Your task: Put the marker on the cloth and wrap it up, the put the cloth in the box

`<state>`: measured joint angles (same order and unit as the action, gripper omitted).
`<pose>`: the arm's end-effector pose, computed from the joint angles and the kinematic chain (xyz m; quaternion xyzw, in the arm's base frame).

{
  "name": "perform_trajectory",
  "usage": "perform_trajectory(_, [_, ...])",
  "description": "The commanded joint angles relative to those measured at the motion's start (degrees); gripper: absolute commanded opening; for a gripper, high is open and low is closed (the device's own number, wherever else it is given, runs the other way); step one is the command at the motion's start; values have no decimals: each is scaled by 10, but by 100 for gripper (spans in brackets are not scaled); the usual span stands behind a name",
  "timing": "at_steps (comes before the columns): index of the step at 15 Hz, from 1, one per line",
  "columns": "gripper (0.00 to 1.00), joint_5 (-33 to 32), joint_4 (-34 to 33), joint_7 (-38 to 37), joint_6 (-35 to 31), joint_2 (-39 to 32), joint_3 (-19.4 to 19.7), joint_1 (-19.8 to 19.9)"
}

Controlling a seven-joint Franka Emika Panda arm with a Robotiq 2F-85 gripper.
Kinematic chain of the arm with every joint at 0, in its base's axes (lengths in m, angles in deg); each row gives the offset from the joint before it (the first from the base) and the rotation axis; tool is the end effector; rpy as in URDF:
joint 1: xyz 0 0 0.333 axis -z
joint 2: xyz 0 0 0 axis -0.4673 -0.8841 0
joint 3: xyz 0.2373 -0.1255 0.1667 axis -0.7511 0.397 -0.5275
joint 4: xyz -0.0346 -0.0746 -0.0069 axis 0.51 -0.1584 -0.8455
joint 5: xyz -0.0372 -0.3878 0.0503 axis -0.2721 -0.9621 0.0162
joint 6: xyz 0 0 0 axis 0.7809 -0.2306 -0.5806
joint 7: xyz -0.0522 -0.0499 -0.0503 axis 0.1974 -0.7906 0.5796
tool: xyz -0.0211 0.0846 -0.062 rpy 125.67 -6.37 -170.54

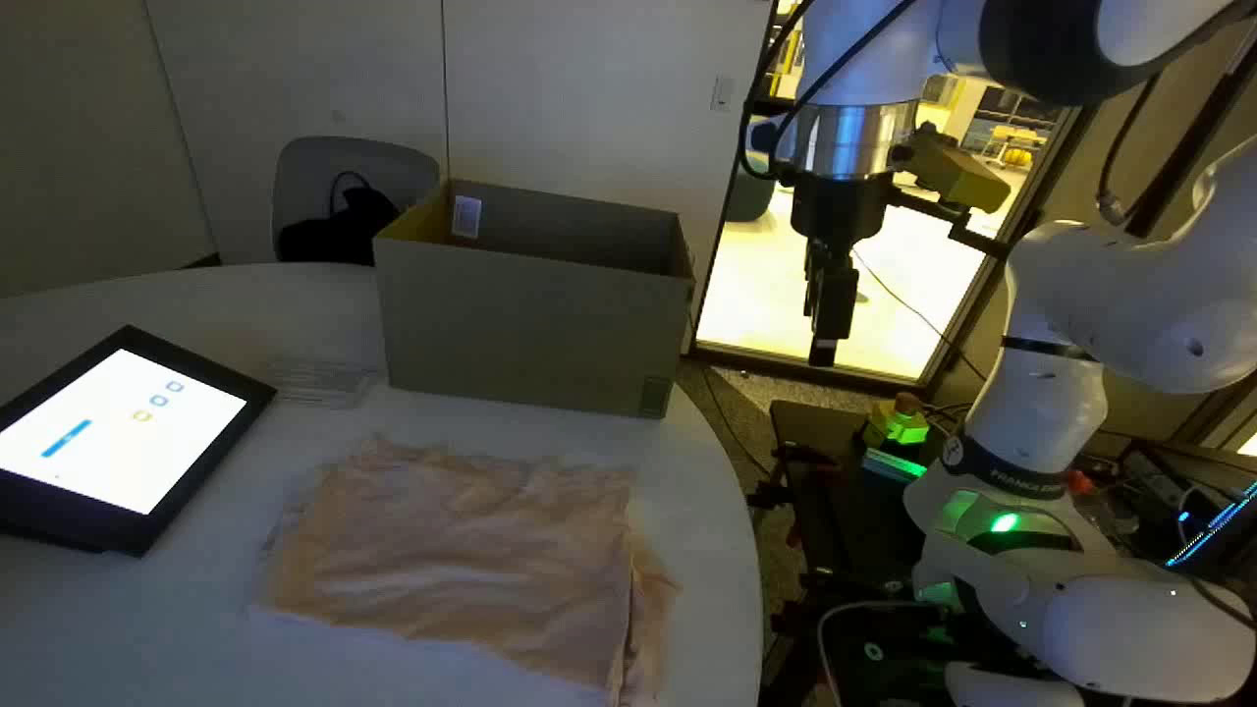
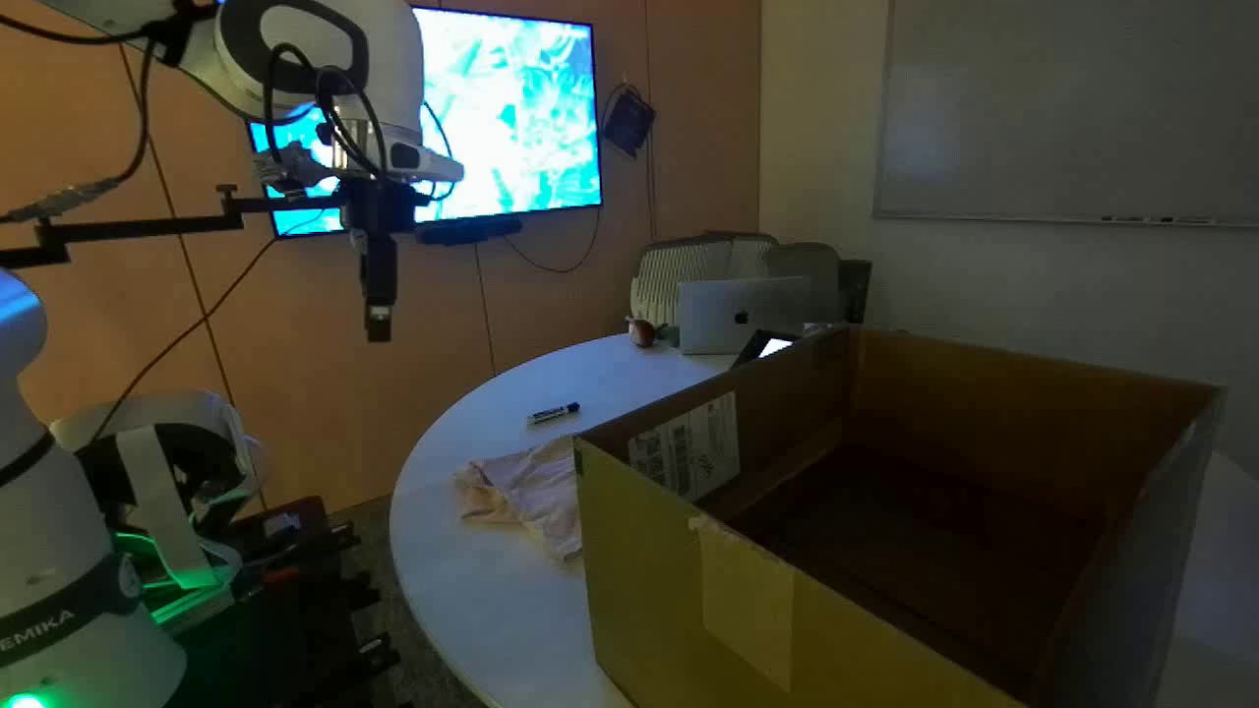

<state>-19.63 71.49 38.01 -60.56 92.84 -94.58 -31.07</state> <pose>0.3259 0.0797 0.4196 0.9937 -0.0370 -0.0923 0.0512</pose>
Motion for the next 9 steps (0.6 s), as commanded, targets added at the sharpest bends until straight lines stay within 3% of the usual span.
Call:
perform_trajectory(1, [100,-2,-1,-2,1,0,4,-4])
perform_trajectory(9, [100,-7,-10,4,-11,-14,1,-5])
